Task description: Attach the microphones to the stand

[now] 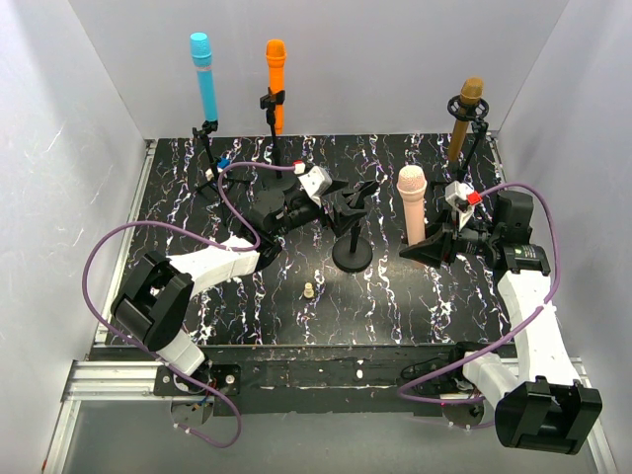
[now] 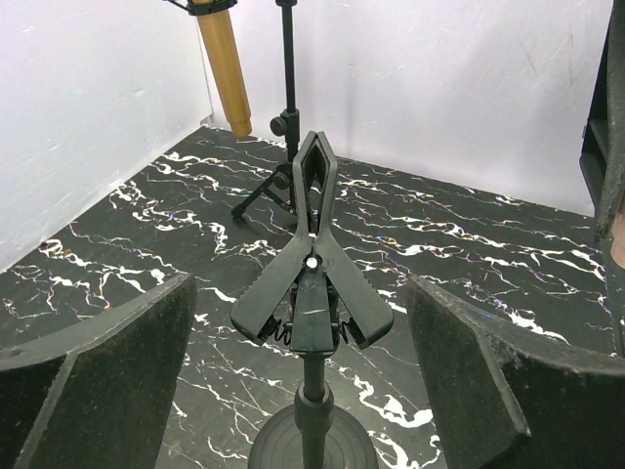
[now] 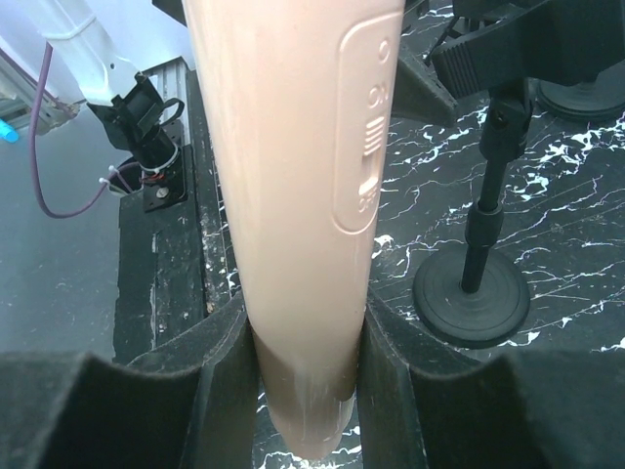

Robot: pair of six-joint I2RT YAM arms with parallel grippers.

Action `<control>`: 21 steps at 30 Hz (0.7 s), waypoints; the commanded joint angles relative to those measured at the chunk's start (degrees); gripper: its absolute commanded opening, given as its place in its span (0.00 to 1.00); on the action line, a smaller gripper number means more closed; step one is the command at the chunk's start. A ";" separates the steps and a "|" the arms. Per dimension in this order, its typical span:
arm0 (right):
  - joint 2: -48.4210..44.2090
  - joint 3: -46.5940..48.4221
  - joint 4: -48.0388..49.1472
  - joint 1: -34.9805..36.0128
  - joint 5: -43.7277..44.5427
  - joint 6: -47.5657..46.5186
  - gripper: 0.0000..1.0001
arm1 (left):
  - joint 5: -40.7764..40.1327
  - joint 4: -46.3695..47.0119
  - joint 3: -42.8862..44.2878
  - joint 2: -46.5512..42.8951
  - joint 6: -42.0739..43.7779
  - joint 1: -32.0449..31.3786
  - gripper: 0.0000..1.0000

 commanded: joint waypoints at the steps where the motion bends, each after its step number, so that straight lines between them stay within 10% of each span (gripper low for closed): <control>1: 0.56 3.19 -2.16 -0.36 -0.31 -2.66 0.01 | -1.23 -0.65 1.77 -0.89 0.74 -0.50 0.89; 21: 11.80 18.64 -21.75 0.34 7.33 -24.97 0.01 | 0.35 -2.23 2.12 -0.63 -0.31 -0.50 0.90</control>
